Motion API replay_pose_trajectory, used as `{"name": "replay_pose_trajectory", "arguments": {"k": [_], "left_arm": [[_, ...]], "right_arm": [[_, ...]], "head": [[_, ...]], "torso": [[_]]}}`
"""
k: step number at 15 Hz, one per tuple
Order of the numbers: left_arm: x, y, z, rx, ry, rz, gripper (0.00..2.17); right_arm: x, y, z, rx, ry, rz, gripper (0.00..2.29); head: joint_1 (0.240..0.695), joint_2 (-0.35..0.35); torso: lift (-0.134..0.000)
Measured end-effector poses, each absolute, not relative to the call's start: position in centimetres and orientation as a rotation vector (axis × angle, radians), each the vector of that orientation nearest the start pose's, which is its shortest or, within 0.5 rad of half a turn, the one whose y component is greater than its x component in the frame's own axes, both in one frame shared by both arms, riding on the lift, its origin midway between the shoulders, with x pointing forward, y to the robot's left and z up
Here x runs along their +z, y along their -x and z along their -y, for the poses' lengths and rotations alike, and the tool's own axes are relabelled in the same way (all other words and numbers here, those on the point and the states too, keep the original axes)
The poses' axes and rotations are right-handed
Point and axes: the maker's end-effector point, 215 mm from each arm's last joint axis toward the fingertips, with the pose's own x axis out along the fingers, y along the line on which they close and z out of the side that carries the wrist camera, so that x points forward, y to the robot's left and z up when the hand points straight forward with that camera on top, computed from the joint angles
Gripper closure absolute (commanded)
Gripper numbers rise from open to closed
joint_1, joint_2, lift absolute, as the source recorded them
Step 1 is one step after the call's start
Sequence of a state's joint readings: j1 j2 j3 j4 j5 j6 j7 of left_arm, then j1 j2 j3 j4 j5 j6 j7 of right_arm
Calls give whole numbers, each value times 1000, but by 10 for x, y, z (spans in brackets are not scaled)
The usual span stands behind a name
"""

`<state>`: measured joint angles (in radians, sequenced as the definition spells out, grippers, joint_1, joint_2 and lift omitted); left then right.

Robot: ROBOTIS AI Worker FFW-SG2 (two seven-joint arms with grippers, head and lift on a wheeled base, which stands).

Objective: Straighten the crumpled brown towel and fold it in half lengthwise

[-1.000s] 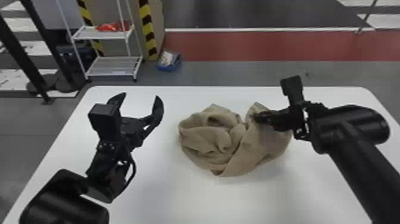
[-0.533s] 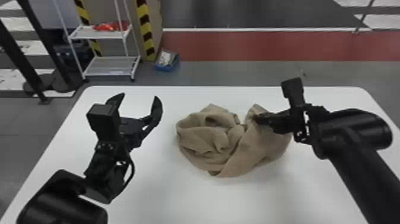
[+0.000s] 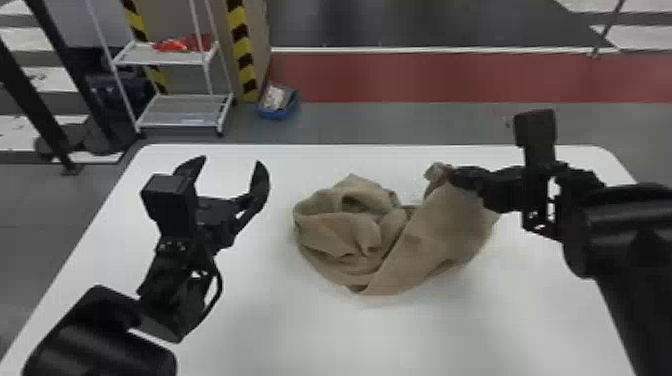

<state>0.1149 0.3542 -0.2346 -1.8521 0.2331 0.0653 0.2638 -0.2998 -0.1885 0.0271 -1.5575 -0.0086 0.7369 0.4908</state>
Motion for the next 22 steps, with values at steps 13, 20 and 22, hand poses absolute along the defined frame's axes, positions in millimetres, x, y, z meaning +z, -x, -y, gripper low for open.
{"name": "replay_pose_trajectory", "arguments": {"k": [13,20,22], "left_arm": [[-307,-552,-216,-57,-75,22,140],[-311,-551,-214,-61,-75,15,140],[-311,-551,-213,-62,-74,14,140]], "right_arm": [[-450,-496,336,272,14,-564,130],[-440,-492,336,260,20,-507,272],[-443,-490,340,250,26,-507,282]], "head": [[695,-126],[695,-127],[695,-132]], "torso": [[-123],[-123],[-123]]}}
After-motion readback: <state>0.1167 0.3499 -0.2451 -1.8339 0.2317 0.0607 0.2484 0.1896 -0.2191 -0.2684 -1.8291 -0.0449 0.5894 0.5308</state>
